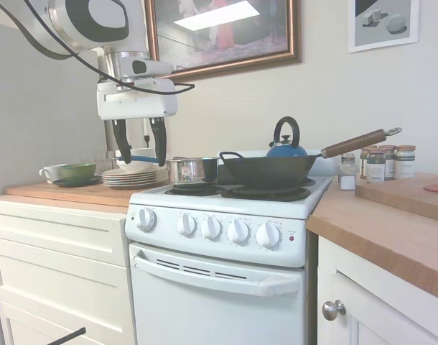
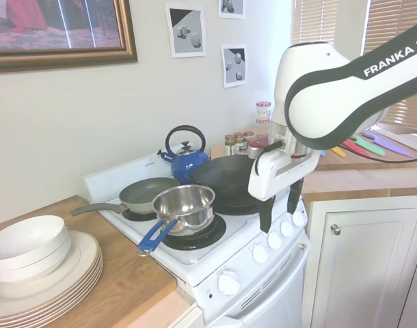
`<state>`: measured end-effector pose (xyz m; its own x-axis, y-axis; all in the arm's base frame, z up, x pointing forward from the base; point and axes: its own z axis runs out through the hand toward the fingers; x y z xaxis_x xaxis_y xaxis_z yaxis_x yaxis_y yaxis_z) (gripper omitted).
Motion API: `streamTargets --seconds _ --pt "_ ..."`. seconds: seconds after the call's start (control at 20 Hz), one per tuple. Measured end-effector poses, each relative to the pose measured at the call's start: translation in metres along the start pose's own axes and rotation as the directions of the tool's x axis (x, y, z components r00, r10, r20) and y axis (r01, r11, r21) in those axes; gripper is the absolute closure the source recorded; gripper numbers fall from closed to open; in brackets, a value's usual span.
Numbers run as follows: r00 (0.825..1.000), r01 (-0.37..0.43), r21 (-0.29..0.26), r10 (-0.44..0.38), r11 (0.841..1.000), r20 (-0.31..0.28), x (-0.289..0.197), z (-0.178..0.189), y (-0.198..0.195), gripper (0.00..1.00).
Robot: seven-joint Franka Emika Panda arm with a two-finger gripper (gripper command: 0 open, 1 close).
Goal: Turn on the stove on the top left
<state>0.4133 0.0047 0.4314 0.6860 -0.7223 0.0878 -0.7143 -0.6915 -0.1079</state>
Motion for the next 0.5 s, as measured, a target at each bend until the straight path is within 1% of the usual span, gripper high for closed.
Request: streamTargets --seconds 0.2,0.35,0.4,0.5 --pt "1.0 -0.001 -0.008 0.001 1.0 0.007 0.003 0.004 0.002 0.0" --pt "1.0 0.0 -0.031 0.0 1.0 0.018 0.01 0.017 0.007 0.0" --pt "1.0 0.0 -0.039 0.001 0.999 0.021 0.014 0.023 0.009 1.0" --pt "0.999 0.008 -0.048 -0.007 0.999 0.033 0.022 0.039 0.013 1.0"
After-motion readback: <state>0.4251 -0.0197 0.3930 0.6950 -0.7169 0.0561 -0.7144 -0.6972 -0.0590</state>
